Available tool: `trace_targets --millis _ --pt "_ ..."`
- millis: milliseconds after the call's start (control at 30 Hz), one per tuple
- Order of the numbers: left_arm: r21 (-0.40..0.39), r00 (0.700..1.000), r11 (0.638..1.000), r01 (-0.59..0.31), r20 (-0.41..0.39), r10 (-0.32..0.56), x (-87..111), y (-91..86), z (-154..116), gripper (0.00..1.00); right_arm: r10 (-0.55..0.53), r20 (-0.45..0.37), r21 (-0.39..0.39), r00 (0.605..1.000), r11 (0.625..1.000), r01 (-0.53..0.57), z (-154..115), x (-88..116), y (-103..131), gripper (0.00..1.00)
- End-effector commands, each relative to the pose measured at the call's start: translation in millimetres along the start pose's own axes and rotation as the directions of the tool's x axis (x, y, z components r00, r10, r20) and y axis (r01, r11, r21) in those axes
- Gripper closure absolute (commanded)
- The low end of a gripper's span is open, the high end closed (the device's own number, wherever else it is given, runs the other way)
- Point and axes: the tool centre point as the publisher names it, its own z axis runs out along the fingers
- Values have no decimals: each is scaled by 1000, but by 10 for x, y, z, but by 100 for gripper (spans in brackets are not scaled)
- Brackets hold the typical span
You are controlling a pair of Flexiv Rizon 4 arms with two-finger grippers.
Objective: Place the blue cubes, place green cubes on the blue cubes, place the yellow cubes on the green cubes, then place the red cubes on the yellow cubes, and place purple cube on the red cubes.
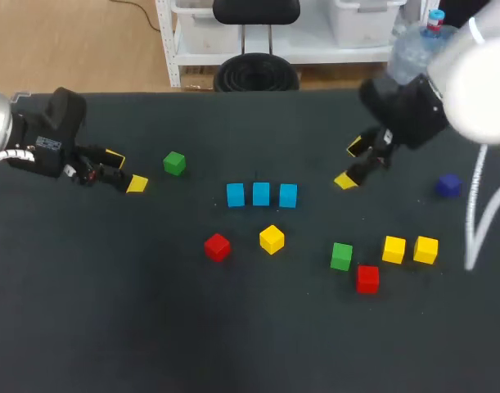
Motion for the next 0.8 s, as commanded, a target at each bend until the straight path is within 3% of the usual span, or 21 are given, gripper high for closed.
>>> trace_targets --millis 33,300,800 --pt "0 1000 1000 -2 5 2 15 1 0 0 -4 11 152 1000 988 2 -129 100 43 0" --pt "0 1000 1000 -2 5 2 15 1 0 0 54 50 166 997 984 -62 -242 191 12 0" --pt "0 1000 1000 -2 5 2 15 1 0 0 54 50 166 997 984 -62 -242 191 12 0"
